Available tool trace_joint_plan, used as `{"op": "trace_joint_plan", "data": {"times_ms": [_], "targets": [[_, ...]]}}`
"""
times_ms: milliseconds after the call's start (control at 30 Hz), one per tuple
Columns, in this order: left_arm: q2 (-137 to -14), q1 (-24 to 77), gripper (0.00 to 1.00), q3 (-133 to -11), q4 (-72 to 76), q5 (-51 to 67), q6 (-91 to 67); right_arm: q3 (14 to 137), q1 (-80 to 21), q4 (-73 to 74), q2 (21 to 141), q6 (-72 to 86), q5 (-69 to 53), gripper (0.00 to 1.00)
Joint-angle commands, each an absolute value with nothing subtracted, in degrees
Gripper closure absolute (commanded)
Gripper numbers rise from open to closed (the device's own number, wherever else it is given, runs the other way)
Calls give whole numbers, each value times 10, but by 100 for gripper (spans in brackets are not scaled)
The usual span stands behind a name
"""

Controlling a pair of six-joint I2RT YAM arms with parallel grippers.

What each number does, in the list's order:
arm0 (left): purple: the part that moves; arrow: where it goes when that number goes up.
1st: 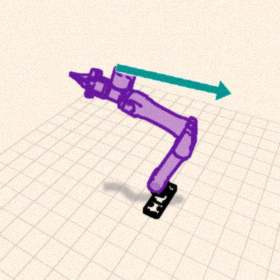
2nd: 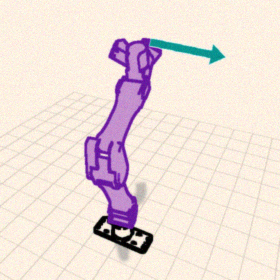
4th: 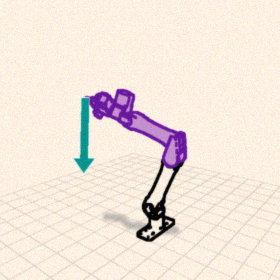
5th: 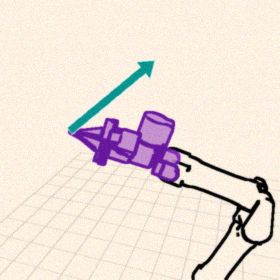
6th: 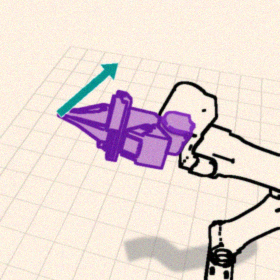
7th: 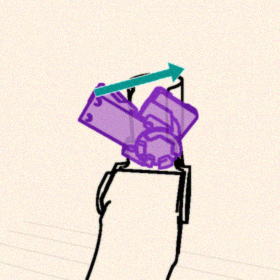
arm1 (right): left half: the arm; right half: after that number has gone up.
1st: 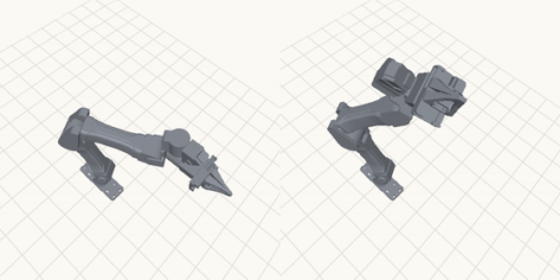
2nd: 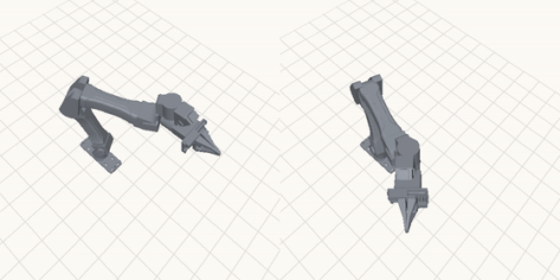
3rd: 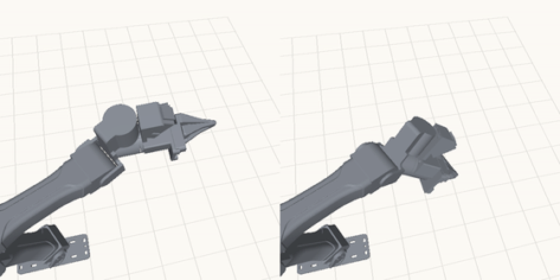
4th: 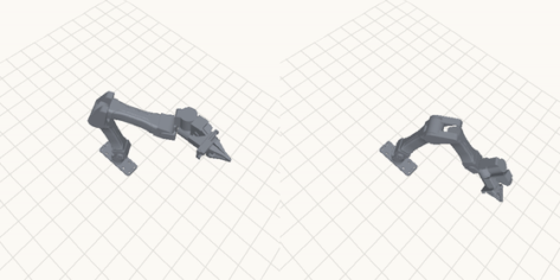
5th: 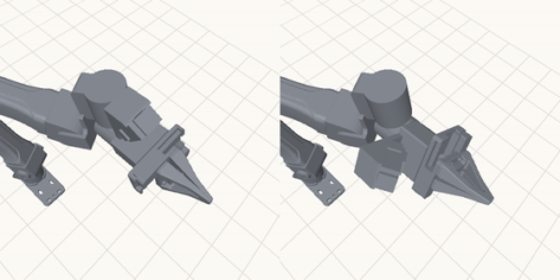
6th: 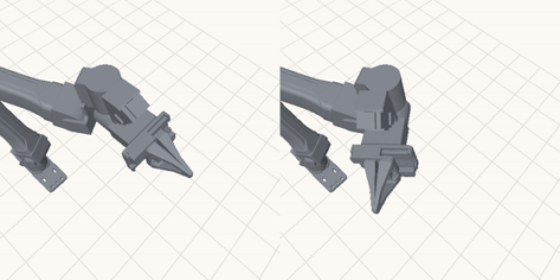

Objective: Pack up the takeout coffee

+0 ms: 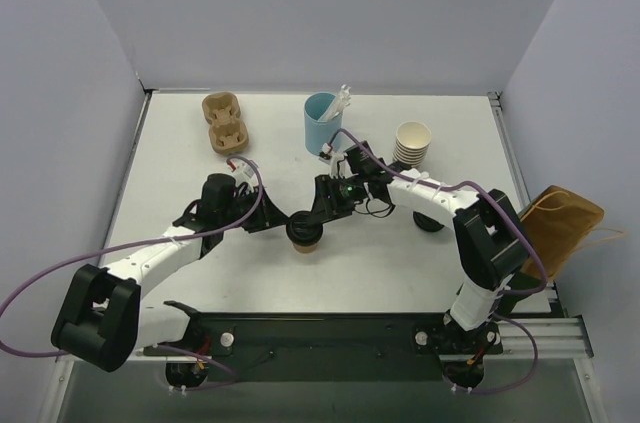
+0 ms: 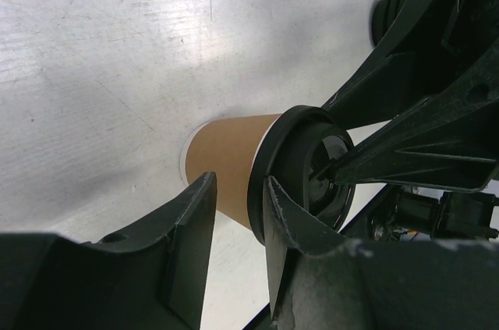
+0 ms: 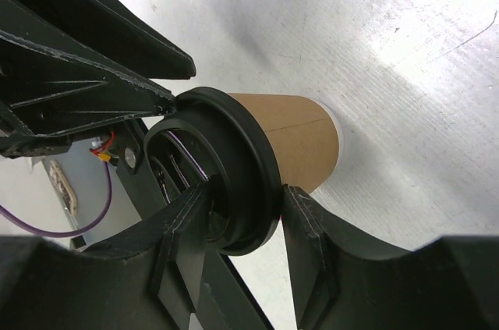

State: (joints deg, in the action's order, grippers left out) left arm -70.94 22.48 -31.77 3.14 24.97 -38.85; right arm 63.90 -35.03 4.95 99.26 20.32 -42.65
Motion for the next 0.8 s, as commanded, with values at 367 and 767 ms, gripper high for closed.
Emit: {"op": "trace_joint_plan", "data": {"times_ms": [367, 767], "targets": [[-757, 308, 61, -267, -81, 33, -429, 537, -327, 4, 990, 207, -385, 62], [-677, 319, 58, -364, -164, 7, -406, 540, -339, -18, 962, 244, -388, 61]]}}
